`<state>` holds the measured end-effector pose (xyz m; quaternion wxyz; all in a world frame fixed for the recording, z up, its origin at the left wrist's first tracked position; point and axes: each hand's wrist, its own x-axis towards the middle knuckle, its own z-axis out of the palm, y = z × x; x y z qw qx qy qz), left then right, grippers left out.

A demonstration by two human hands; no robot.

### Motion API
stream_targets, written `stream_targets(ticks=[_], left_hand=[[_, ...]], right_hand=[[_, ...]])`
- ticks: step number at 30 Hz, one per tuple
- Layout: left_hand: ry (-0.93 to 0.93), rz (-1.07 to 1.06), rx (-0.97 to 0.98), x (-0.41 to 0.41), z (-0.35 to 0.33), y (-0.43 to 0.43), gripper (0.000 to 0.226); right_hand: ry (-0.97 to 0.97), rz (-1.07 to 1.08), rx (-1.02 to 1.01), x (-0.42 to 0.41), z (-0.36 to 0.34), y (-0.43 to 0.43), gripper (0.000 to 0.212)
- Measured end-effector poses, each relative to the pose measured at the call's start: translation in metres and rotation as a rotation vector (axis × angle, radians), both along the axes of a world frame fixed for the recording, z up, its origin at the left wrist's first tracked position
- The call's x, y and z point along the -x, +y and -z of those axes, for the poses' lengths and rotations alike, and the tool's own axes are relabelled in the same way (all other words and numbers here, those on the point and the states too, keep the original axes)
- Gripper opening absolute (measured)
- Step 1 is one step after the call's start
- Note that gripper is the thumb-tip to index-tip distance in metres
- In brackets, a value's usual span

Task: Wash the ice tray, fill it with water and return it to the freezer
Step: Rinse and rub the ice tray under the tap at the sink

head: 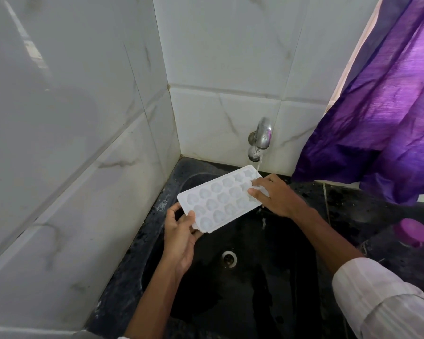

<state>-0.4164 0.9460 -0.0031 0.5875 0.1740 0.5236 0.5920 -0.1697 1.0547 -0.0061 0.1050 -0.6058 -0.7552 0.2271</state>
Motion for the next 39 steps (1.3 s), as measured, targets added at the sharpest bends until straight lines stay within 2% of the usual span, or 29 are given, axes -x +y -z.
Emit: stream_targets(ticks=[5, 9, 12, 15, 20, 25, 30, 39], left_hand=[[0.095, 0.071, 0.009, 0.004, -0.002, -0.003, 0.032], [0.104, 0.049, -0.003, 0.004, -0.004, 0.000, 0.030], [0.055, 0.009, -0.012, 0.002, -0.004, 0.001, 0.028], [0.001, -0.027, -0.013, -0.001, -0.002, 0.001, 0.029], [-0.056, -0.097, -0.016, -0.006, -0.003, 0.002, 0.032], [-0.051, -0.097, -0.032, -0.009, -0.007, 0.004, 0.030], [-0.034, -0.103, -0.046, -0.012, -0.009, 0.005, 0.028], [-0.029, -0.091, -0.049, -0.016, -0.007, 0.000, 0.030]], right_hand=[[-0.013, -0.005, -0.002, 0.004, 0.000, -0.001, 0.048], [-0.009, -0.012, 0.016, 0.006, 0.003, -0.003, 0.050], [0.127, 0.011, -0.016, 0.008, 0.004, -0.002, 0.049], [0.251, 0.125, -0.083, 0.008, 0.005, 0.000, 0.056], [0.309, 0.160, -0.090, 0.004, 0.002, -0.001, 0.051], [0.217, 0.091, -0.148, 0.000, 0.003, -0.002, 0.052], [0.138, 0.056, -0.047, 0.001, 0.002, -0.002, 0.058], [0.025, 0.078, -0.050, 0.004, -0.006, -0.004, 0.070]])
